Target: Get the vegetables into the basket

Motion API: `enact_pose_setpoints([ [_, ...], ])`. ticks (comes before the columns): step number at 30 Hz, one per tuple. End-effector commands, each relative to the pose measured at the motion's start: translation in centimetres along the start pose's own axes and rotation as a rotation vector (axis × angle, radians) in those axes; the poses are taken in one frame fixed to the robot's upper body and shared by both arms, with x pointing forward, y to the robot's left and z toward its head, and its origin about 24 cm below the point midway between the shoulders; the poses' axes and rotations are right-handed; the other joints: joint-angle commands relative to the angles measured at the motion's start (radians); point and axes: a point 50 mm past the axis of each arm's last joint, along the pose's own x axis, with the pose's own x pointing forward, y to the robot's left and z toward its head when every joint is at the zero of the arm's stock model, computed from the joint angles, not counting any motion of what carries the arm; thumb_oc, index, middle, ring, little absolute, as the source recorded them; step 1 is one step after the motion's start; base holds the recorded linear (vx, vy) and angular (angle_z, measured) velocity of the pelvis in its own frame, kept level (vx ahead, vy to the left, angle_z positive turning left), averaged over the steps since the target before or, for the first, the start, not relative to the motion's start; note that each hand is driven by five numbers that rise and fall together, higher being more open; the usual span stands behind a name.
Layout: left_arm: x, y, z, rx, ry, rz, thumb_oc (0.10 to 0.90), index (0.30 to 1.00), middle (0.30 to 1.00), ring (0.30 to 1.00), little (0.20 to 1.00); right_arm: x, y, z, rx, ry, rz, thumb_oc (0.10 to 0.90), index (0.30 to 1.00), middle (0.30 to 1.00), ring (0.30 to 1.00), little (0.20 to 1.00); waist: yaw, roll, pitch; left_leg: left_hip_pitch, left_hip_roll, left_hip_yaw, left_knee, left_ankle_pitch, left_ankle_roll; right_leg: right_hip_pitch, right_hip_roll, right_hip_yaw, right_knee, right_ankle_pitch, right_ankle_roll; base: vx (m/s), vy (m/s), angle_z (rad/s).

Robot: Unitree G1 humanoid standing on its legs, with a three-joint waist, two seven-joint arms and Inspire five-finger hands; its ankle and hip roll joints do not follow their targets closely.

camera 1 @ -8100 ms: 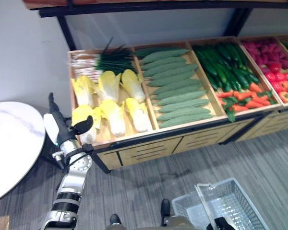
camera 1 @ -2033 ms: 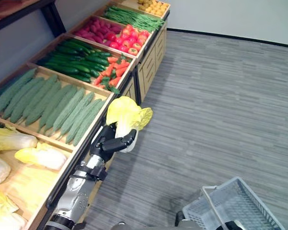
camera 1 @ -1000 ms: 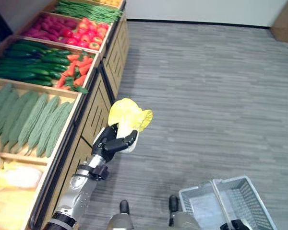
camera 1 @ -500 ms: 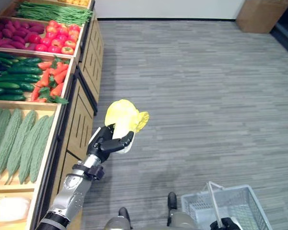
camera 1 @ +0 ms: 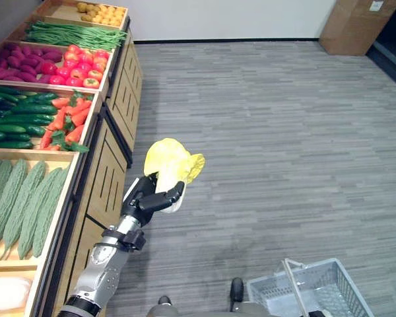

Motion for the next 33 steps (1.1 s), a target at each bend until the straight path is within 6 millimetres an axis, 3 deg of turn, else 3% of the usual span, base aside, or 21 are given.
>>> enact_pose_setpoints([
  [1, 1.8, -1.6, 5.8, 0.047, -0.285, -0.11, 0.4, 0.3, 0.3, 0.3, 0.3, 0.2, -2.0, 0.4, -0.011, -0.025, -0.053, 0.4, 0.3, 0.3, 0.3, 0.3, 0.005, -0.021, -0.008, -0.033, 0.012, -0.041, 0.002, 0.056, -0.047, 0.067, -0.071, -0.018, 0.043, -0.066, 0.077, 0.04, -0.057, 0.08],
  [6, 1.7, -1.4, 5.5, 0.118, -0.247, -0.084, 0.4, 0.3, 0.3, 0.3, 0.3, 0.2, -5.3, 0.2, -0.059, -0.004, -0.136, 0.4, 0.3, 0.3, 0.3, 0.3, 0.01, -0.015, -0.025, -0.024, 0.014, -0.058, 0.002, 0.051, -0.047, 0.098, -0.072, -0.039, 0.033, -0.073, 0.072, 0.03, -0.029, 0.11],
  [8, 1.8, -1.5, 5.5, 0.139, -0.232, -0.105, 0.4, 0.3, 0.3, 0.3, 0.3, 0.2, -7.6, 0.5, -0.087, -0.01, -0.186, 0.4, 0.3, 0.3, 0.3, 0.3, 0.01, -0.017, -0.033, -0.021, 0.012, -0.063, 0.002, 0.046, -0.047, 0.105, -0.075, -0.042, 0.031, -0.072, 0.075, 0.02, -0.002, 0.12],
  [11, 2.2, -1.9, 5.4, 0.158, -0.205, -0.156, 0.4, 0.3, 0.3, 0.3, 0.3, -0.1, -11.8, 2.3, -0.132, -0.055, -0.278, 0.4, 0.3, 0.3, 0.3, 0.3, 0.013, -0.02, -0.043, -0.019, 0.009, -0.065, 0.002, 0.04, -0.046, 0.108, -0.079, -0.042, 0.027, -0.067, 0.077, 0.01, 0.003, 0.01],
  [12, 2.2, -1.9, 5.4, 0.158, -0.206, -0.156, 0.4, 0.3, 0.3, 0.3, 0.3, -0.1, -11.8, 2.3, -0.132, -0.055, -0.279, 0.4, 0.3, 0.3, 0.3, 0.3, 0.013, -0.02, -0.042, -0.019, 0.009, -0.065, 0.002, 0.04, -0.046, 0.108, -0.079, -0.042, 0.027, -0.067, 0.077, 0.0, 0.0, 0.0],
  [13, 2.6, -2.4, 5.5, 0.172, -0.2, -0.194, 0.4, 0.3, 0.3, 0.3, 0.3, -0.3, -13.5, 4.2, -0.155, -0.113, -0.318, 0.4, 0.3, 0.3, 0.3, 0.3, 0.013, -0.022, -0.043, -0.018, 0.007, -0.066, 0.002, 0.037, -0.044, 0.107, -0.081, -0.038, 0.028, -0.064, 0.079, 0.0, 0.0, 0.0],
  [14, 2.8, -2.6, 5.6, 0.173, -0.197, -0.212, 0.4, 0.3, 0.3, 0.3, 0.3, -0.5, -14.3, 5.2, -0.163, -0.145, -0.341, 0.4, 0.3, 0.3, 0.3, 0.3, 0.014, -0.023, -0.043, -0.018, 0.006, -0.066, 0.002, 0.036, -0.044, 0.106, -0.082, -0.038, 0.029, -0.062, 0.08, 0.0, 0.0, 0.0],
  [17, 3.2, -3.1, 5.8, 0.198, -0.186, -0.257, 0.4, 0.3, 0.3, 0.3, 0.3, -1.6, -16.3, 11.0, -0.223, -0.368, -0.403, 0.4, 0.3, 0.3, 0.3, 0.3, 0.008, -0.027, -0.039, -0.014, 0.003, -0.064, 0.002, 0.029, -0.042, 0.107, -0.086, -0.032, 0.029, -0.058, 0.084, 0.0, 0.0, 0.0],
  [19, 3.5, -3.8, 5.9, 0.212, -0.173, -0.312, 0.4, 0.3, 0.3, 0.3, 0.3, -4.0, -17.8, 16.3, -0.306, -0.587, -0.466, 0.4, 0.3, 0.3, 0.3, 0.3, 0.006, -0.028, -0.044, -0.02, 0.002, -0.059, 0.002, 0.029, -0.042, 0.096, -0.087, -0.024, 0.026, -0.051, 0.085, -0.01, 0.012, -0.02],
  [20, 3.5, -3.8, 5.9, 0.212, -0.173, -0.312, 0.4, 0.3, 0.3, 0.3, 0.3, -4.0, -17.8, 16.3, -0.306, -0.587, -0.466, 0.4, 0.3, 0.3, 0.3, 0.3, 0.006, -0.028, -0.043, -0.02, 0.002, -0.059, 0.002, 0.029, -0.042, 0.096, -0.087, -0.023, 0.026, -0.051, 0.085, 0.0, 0.0, 0.0],
  [21, 3.8, -4.5, 6.3, 0.228, -0.174, -0.361, 0.4, 0.3, 0.3, 0.3, 0.3, -5.5, -18.2, 19.1, -0.342, -0.705, -0.49, 0.4, 0.3, 0.3, 0.3, 0.3, 0.006, -0.026, -0.042, -0.02, 0.001, -0.059, 0.002, 0.029, -0.041, 0.092, -0.088, -0.022, 0.026, -0.049, 0.085, 0.0, 0.0, 0.0],
  [23, 4.0, -4.8, 6.3, 0.232, -0.175, -0.375, 0.4, 0.3, 0.3, 0.3, 0.3, -5.9, -18.1, 20.0, -0.348, -0.736, -0.494, 0.4, 0.3, 0.3, 0.3, 0.3, 0.007, -0.026, -0.041, -0.019, 0.0, -0.059, 0.002, 0.028, -0.041, 0.091, -0.088, -0.021, 0.027, -0.049, 0.085, 0.0, 0.005, -0.02],
  [24, 4.6, -6.1, 6.9, 0.276, -0.177, -0.462, 0.4, 0.3, 0.3, 0.3, 0.3, -7.7, -18.0, 23.9, -0.401, -0.862, -0.512, 0.4, 0.3, 0.3, 0.3, 0.3, 0.013, -0.022, -0.037, -0.015, 0.001, -0.058, 0.002, 0.026, -0.041, 0.092, -0.087, -0.017, 0.025, -0.047, 0.084, 0.0, 0.003, -0.04],
  [25, 5.0, -6.9, 7.2, 0.302, -0.182, -0.514, 0.4, 0.3, 0.3, 0.3, 0.3, -8.2, -18.0, 25.2, -0.419, -0.893, -0.523, 0.4, 0.3, 0.3, 0.3, 0.3, 0.015, -0.02, -0.036, -0.013, 0.001, -0.058, 0.002, 0.027, -0.041, 0.095, -0.087, -0.018, 0.023, -0.046, 0.083, 0.0, 0.0, 0.0],
  [33, 6.1, -10.2, 7.8, 0.387, -0.151, -0.74, 0.4, 0.3, 0.3, 0.3, 0.3, -10.0, -18.0, 30.0, -0.547, -0.936, -0.564, 0.4, 0.3, 0.3, 0.3, 0.3, 0.024, -0.013, -0.026, -0.014, 0.006, -0.058, 0.002, 0.029, -0.047, 0.094, -0.083, -0.017, 0.018, -0.042, 0.083, 0.0, 0.0, 0.0],
])
